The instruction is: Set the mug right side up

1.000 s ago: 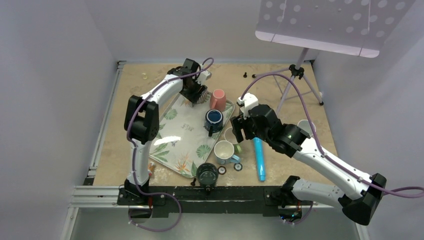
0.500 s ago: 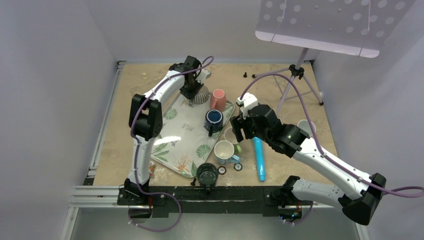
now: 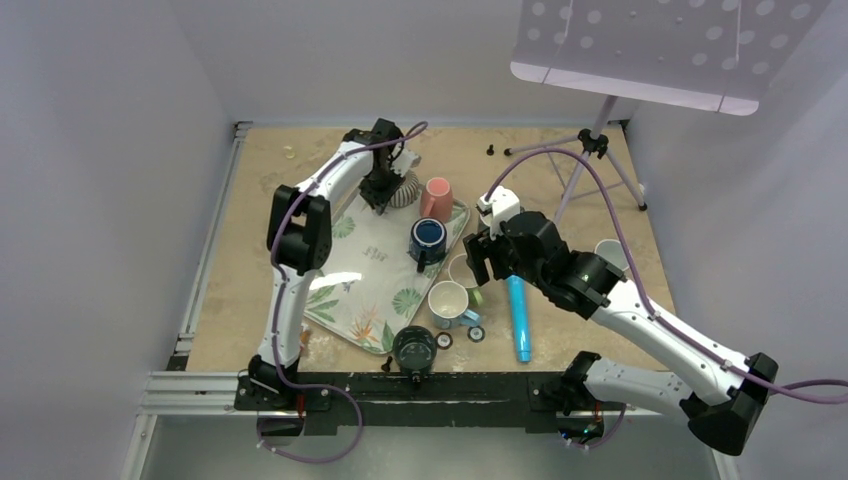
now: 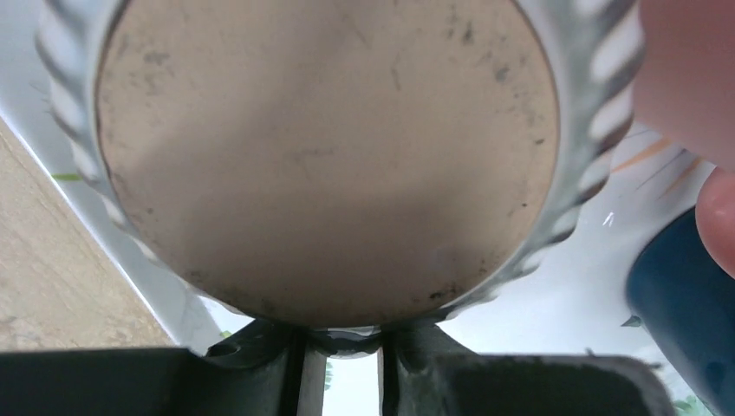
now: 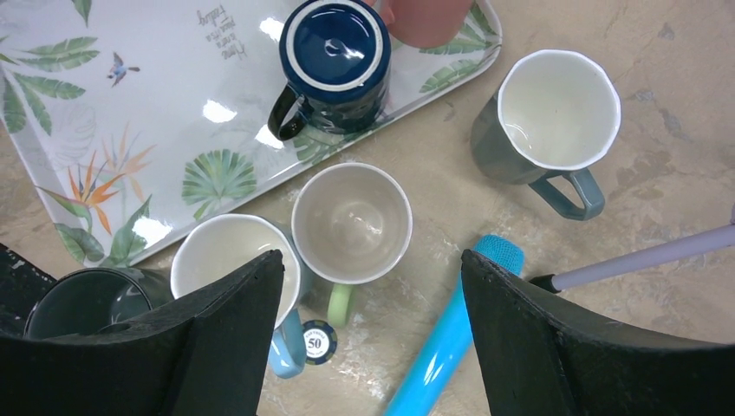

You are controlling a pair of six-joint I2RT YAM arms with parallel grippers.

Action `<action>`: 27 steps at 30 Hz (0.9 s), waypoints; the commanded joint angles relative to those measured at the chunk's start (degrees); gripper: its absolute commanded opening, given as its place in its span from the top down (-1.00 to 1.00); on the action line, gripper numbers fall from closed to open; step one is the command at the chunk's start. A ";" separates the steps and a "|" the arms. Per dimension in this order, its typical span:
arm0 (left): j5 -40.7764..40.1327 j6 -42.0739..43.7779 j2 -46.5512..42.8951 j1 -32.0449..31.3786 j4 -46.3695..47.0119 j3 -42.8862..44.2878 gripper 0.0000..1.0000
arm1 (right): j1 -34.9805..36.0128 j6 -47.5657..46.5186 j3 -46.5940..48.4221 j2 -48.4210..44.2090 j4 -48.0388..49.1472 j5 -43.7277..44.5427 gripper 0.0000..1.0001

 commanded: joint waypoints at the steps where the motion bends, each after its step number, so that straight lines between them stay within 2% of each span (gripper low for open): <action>1: -0.58 -1.08 -4.63 0.33 7.55 -3.36 1.00 | -0.35 0.04 0.51 -1.40 1.82 -1.00 -0.55; 6: 4.24 -3.37 -14.47 1.85 7.16 -7.65 1.00 | -0.31 -0.05 1.50 -0.78 2.05 -2.65 -0.55; 9: 8.93 -4.27 -24.75 3.41 7.46 -12.33 1.00 | -0.35 -1.20 1.95 -0.93 3.55 -5.06 -0.55; 15: 17.74 -3.05 -44.63 4.03 7.47 -24.92 1.00 | -0.33 -0.23 2.15 -0.65 14.17 -15.56 -0.56; 18: 24.97 -1.53 -54.32 4.03 5.74 -29.43 1.00 | -0.27 1.94 2.12 -0.51 22.76 -21.51 -0.60; 20: 29.44 -1.18 -60.83 4.03 5.23 -31.86 1.00 | -0.24 4.84 1.64 -1.16 30.16 -27.32 -0.83; 22: 33.54 -1.42 -66.53 4.03 4.48 -32.69 1.00 | -0.27 8.51 1.15 -1.79 39.32 -32.05 -0.96; 27: 41.72 -3.29 -74.22 3.98 0.36 -30.68 1.00 | 0.24 16.74 -0.20 -1.21 59.02 -40.13 -0.97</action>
